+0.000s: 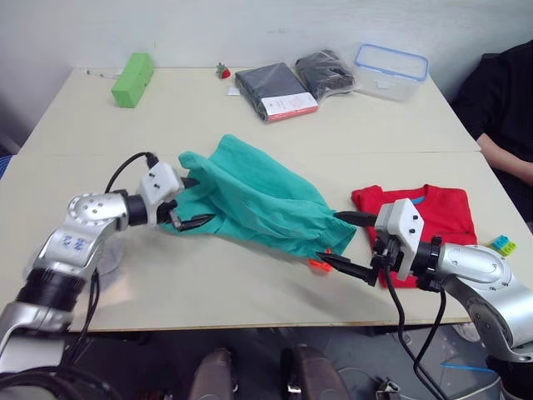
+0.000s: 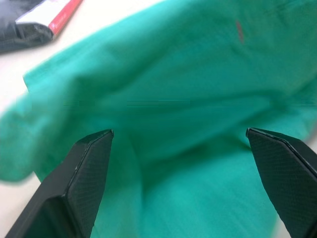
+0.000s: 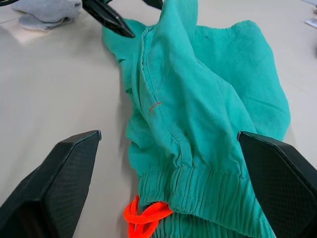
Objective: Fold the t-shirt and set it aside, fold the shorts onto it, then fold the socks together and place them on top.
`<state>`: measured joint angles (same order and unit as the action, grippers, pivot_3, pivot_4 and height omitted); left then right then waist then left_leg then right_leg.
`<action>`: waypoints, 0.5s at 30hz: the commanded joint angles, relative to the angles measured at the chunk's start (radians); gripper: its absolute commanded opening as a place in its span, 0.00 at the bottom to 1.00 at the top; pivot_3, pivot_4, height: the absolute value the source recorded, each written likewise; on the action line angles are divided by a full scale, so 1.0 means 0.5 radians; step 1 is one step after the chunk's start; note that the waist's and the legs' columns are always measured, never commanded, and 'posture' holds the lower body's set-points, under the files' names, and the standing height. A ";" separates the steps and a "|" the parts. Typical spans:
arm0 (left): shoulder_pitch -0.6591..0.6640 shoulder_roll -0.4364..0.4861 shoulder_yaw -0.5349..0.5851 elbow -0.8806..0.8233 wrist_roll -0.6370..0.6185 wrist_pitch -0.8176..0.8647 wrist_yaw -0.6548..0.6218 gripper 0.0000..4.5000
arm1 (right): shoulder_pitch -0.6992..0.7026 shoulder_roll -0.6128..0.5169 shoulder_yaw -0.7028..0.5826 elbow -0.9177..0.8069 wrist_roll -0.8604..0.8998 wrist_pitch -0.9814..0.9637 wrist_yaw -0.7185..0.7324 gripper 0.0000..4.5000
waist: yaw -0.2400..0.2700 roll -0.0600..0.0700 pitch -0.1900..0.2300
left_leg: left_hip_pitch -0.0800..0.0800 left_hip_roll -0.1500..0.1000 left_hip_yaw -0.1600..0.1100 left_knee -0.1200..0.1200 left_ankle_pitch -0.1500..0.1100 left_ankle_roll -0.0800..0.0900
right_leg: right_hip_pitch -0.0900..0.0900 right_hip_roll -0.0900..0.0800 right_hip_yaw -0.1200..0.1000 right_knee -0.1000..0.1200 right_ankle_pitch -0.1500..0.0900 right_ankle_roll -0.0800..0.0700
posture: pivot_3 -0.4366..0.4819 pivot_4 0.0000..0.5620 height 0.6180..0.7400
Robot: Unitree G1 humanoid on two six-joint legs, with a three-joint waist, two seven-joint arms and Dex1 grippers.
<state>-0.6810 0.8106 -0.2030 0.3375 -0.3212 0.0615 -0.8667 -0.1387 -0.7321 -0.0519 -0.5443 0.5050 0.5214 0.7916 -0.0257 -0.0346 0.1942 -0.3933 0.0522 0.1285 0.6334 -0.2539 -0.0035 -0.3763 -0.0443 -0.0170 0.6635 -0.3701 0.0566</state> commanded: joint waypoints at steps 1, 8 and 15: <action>-0.186 -0.076 0.023 0.235 0.172 -0.200 -0.107 1.00 | -0.023 0.015 -0.028 -0.060 -0.007 -0.033 -0.032 1.00 | -0.003 0.000 0.000 | 0.000 0.000 0.000 0.000 0.000 0.000 | 0.000 0.000 0.000 0.001 0.000 0.000 | 0.48 0.27 1.00; -0.432 -0.183 0.074 0.582 0.322 -0.392 -0.256 1.00 | -0.114 0.050 -0.021 0.021 -0.051 -0.027 -0.107 1.00 | -0.007 0.000 0.000 | 0.000 0.002 0.001 0.003 0.000 0.000 | -0.002 0.000 0.000 0.005 0.000 0.000 | 0.48 0.27 1.00; -0.587 -0.277 0.084 0.824 0.446 -0.538 -0.292 1.00 | -0.262 0.130 0.119 0.257 -0.209 -0.025 -0.159 1.00 | -0.003 0.000 0.000 | 0.000 0.002 0.001 0.007 0.000 0.001 | -0.002 0.000 0.000 0.009 0.000 0.000 | 0.48 0.27 1.00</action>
<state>-0.9343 0.6752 -0.1919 0.7473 -0.1032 -0.1856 -1.0062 -0.2557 -0.6737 -0.0067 -0.4191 0.4151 0.5214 0.7144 -0.0270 -0.0347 0.1942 -0.3936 0.0531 0.1292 0.6373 -0.2540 -0.0033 -0.3774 -0.0445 -0.0168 0.6683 -0.3701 0.0566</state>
